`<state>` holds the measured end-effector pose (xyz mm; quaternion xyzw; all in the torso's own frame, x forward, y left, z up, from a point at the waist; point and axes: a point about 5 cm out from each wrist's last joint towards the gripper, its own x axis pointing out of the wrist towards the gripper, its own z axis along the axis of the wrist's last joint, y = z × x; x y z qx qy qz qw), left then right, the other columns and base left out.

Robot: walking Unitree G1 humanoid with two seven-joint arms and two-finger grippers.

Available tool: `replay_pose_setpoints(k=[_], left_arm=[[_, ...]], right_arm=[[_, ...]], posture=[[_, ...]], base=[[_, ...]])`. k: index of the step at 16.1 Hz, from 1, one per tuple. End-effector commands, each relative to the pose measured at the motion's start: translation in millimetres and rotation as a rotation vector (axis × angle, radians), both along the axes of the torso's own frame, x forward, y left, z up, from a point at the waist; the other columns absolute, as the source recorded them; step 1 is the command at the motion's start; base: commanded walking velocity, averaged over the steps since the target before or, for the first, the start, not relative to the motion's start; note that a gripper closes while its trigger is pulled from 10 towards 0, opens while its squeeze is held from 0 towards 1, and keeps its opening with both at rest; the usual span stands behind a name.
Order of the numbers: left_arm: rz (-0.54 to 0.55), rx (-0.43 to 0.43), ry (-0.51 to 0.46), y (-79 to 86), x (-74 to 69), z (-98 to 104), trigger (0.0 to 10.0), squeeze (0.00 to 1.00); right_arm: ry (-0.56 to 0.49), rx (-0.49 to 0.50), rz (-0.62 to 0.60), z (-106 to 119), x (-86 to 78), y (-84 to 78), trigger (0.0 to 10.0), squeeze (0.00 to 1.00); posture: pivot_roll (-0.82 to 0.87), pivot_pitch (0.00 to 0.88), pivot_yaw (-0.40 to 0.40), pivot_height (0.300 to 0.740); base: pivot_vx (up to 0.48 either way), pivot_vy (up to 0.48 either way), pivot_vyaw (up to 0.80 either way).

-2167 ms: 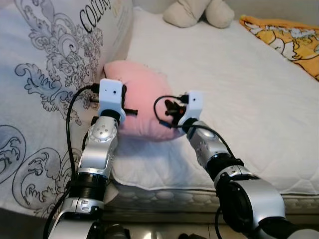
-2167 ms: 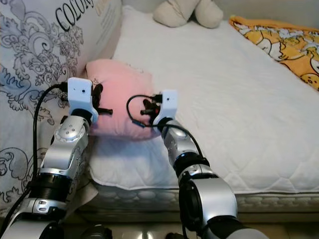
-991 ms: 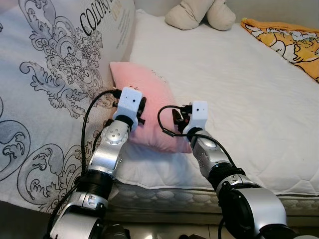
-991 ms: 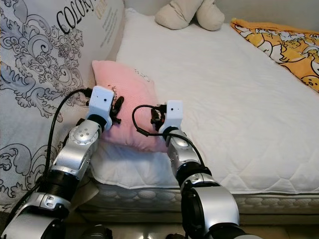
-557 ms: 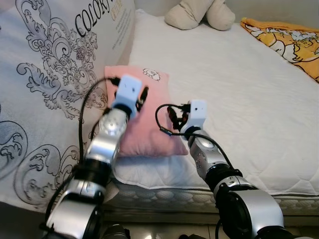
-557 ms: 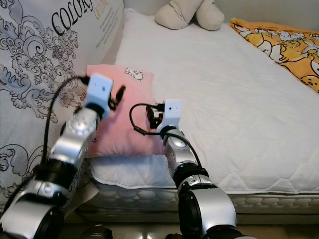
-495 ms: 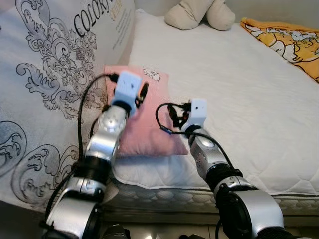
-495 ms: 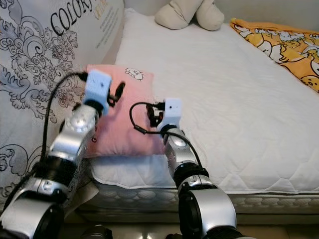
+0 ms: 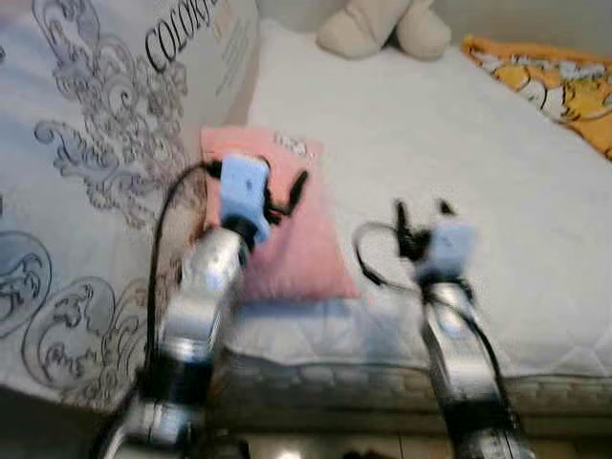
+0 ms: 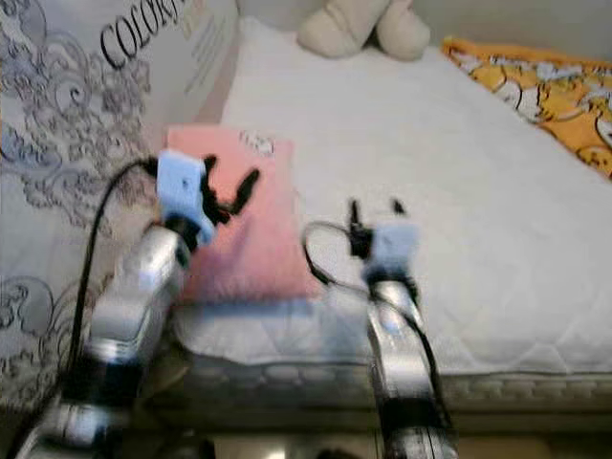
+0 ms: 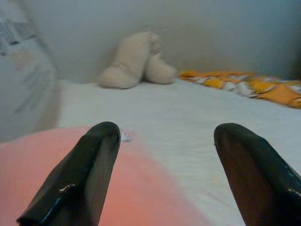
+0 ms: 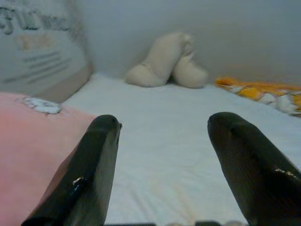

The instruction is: Clean up the room

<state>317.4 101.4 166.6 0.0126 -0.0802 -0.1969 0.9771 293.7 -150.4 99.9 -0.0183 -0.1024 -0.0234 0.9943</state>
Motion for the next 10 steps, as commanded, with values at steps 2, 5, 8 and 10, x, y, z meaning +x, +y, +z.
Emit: replay_pose_setpoints(k=[2,5,8,10], left_arm=[[0.046,0.011,-0.036,9.8,-11.3,3,10.0,0.00],[0.133,0.126,0.039,34.0,-38.7,-33,10.0,0.00],[0.155,0.132,0.114,37.5,-42.0,-50,10.0,0.00],[0.158,0.121,0.071,28.9,-32.9,-38,10.0,0.00]], right_arm=[[-0.029,-0.005,-0.051,7,-17.2,-9.6,10.0,0.00],[0.076,0.039,-0.025,-15,-56.4,-16.1,10.0,0.00],[0.144,0.089,0.029,-22,-57.9,-11.1,10.0,0.00],[0.153,0.087,0.042,-21,-46.5,-7.7,10.0,0.00]], posture=[[0.08,0.000,-0.066,0.740],[0.07,0.000,-0.055,0.740],[0.06,0.000,-0.053,0.740],[0.07,0.000,-0.052,0.740]], base=[[0.000,0.000,0.00],[0.000,0.000,0.00],[0.000,0.000,0.00],[0.000,0.000,0.00]])
